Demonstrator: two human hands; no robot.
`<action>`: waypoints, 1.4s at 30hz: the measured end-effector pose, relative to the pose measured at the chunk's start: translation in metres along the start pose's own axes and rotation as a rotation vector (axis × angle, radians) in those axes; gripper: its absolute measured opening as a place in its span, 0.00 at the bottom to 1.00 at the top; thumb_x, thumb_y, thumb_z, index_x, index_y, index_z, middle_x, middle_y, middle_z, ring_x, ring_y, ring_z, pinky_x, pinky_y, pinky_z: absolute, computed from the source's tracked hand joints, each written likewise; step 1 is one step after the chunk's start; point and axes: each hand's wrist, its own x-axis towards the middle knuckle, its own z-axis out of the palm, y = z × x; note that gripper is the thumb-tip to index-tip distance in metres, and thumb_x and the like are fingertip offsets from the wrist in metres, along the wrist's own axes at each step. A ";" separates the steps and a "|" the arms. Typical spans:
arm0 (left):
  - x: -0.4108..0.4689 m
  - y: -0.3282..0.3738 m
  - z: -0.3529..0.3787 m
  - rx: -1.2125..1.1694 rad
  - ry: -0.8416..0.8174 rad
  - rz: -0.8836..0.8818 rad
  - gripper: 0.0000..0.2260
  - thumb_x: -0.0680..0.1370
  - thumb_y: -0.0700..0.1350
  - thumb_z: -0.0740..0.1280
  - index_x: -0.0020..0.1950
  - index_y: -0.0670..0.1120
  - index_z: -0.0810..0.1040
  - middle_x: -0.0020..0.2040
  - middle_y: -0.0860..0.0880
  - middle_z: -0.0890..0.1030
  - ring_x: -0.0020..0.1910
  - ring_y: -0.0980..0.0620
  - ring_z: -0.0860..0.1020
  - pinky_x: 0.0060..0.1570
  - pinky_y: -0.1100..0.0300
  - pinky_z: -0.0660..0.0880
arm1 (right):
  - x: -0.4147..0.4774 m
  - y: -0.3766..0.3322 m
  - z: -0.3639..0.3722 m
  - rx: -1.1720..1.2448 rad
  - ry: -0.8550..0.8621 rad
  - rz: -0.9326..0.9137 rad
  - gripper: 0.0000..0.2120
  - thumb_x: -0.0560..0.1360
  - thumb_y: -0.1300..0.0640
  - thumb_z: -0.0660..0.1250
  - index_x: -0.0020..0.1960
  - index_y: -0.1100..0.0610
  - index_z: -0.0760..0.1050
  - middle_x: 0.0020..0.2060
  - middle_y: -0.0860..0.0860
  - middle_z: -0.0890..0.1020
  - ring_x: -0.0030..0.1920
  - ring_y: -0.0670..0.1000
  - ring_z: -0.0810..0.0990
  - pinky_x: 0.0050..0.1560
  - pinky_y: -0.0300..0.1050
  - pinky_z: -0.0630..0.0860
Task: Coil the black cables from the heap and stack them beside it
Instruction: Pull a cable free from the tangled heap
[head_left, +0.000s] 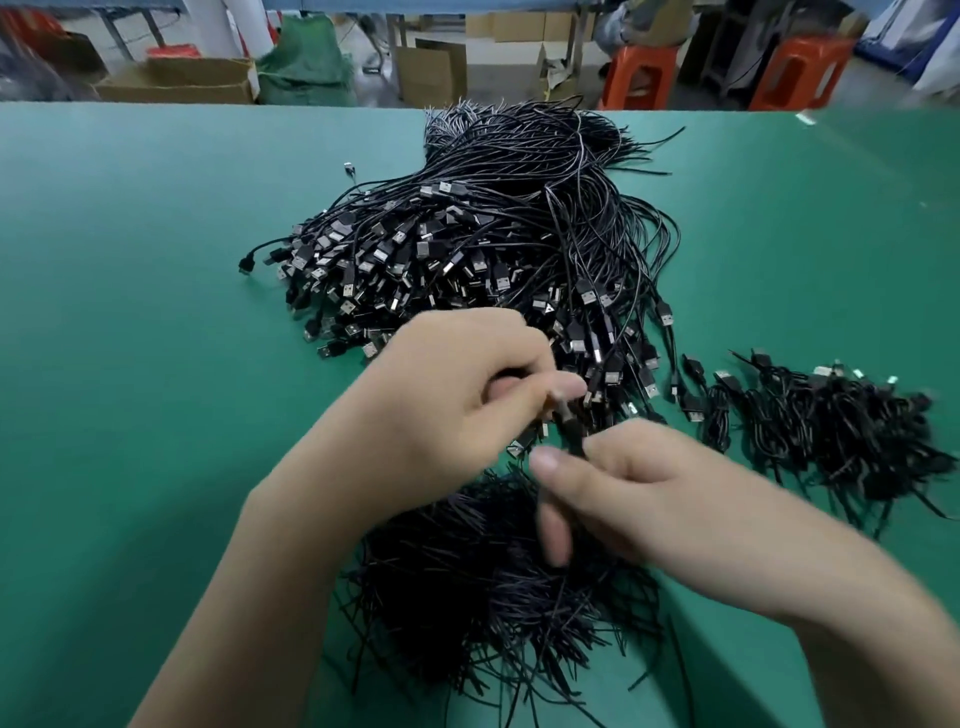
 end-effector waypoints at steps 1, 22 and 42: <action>0.001 0.004 0.004 0.023 -0.019 0.009 0.13 0.82 0.48 0.64 0.40 0.44 0.79 0.36 0.53 0.74 0.37 0.55 0.72 0.39 0.60 0.69 | 0.009 -0.002 -0.004 0.017 -0.018 0.086 0.25 0.80 0.33 0.55 0.40 0.44 0.84 0.24 0.48 0.66 0.24 0.48 0.63 0.26 0.41 0.61; 0.003 0.011 0.043 -0.218 -0.321 -0.179 0.13 0.85 0.56 0.59 0.45 0.59 0.80 0.34 0.48 0.78 0.32 0.47 0.75 0.35 0.50 0.74 | 0.006 0.001 -0.053 1.352 0.251 -0.352 0.24 0.86 0.46 0.53 0.40 0.52 0.79 0.24 0.44 0.63 0.24 0.44 0.61 0.27 0.36 0.63; -0.005 0.001 0.004 0.013 0.001 -0.215 0.18 0.83 0.53 0.65 0.35 0.49 0.79 0.24 0.49 0.68 0.24 0.56 0.64 0.26 0.64 0.60 | 0.025 0.009 -0.009 -0.045 0.369 0.139 0.27 0.79 0.35 0.53 0.40 0.48 0.84 0.22 0.45 0.68 0.22 0.42 0.66 0.28 0.38 0.64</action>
